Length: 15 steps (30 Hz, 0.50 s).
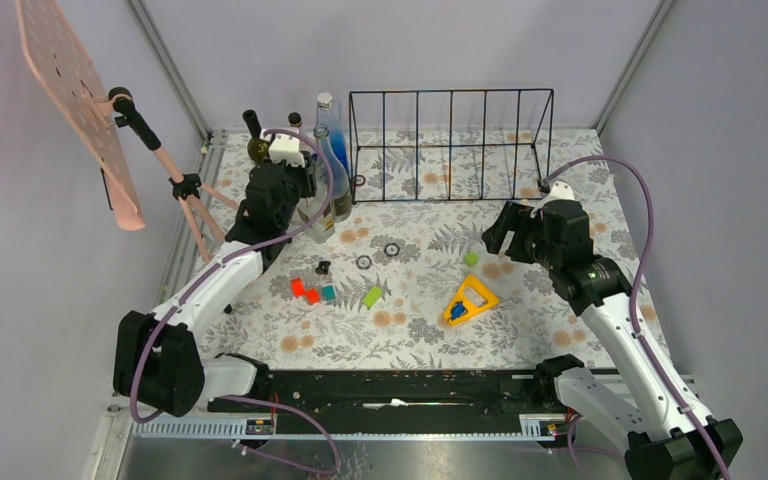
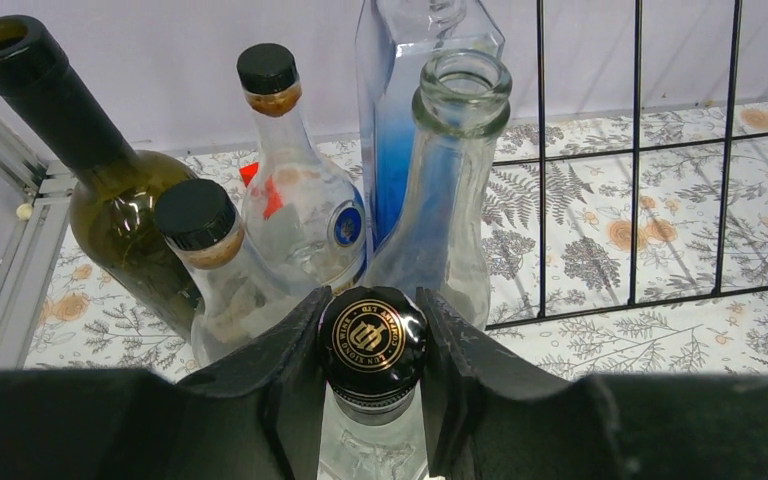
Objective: Take the wine bottle off the wine rack
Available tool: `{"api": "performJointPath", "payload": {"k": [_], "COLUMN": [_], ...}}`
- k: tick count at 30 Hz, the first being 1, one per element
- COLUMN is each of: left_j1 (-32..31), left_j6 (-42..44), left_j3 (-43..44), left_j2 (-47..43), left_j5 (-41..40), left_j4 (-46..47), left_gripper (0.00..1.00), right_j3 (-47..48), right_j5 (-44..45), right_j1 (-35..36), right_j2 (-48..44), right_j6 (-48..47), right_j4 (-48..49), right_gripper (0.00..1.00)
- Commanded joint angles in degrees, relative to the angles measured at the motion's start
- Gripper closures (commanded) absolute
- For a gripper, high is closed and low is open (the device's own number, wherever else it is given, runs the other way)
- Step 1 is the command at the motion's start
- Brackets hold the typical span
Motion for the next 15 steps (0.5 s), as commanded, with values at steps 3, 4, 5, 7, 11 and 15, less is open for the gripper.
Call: {"api": "performJointPath", "payload": {"k": [3, 4, 5, 7, 11, 15], "left_j1": [0.48, 0.48, 0.48, 0.48, 0.48, 0.48], "left_j6": [1.16, 1.04, 0.92, 0.81, 0.53, -0.84], "left_j3": [2.13, 2.09, 2.05, 2.04, 3.05, 5.19], "left_j2": [-0.61, -0.84, -1.1, -1.71, -3.11, -5.19], "left_j5": [-0.35, -0.68, -1.25, -2.47, -4.14, -6.68], "left_j4": [12.95, 12.49, 12.14, 10.85, 7.01, -0.22], "left_gripper": [0.65, 0.56, 0.48, 0.38, 0.25, 0.13], "right_j3": [-0.18, -0.25, -0.21, -0.1, 0.61, 1.13], "right_j5": [-1.14, -0.55, -0.03, 0.39, 3.04, 5.1], "right_j1": [-0.21, -0.22, -0.23, -0.23, -0.17, -0.22], "right_j2": [-0.43, -0.52, -0.51, -0.46, 0.17, 0.49], "right_j6": [-1.14, -1.04, -1.03, -0.88, -0.77, 0.2], "right_j4": [2.53, 2.47, 2.45, 2.06, 0.95, 0.37], "right_gripper": [0.16, 0.16, 0.15, 0.14, 0.08, 0.04]}}
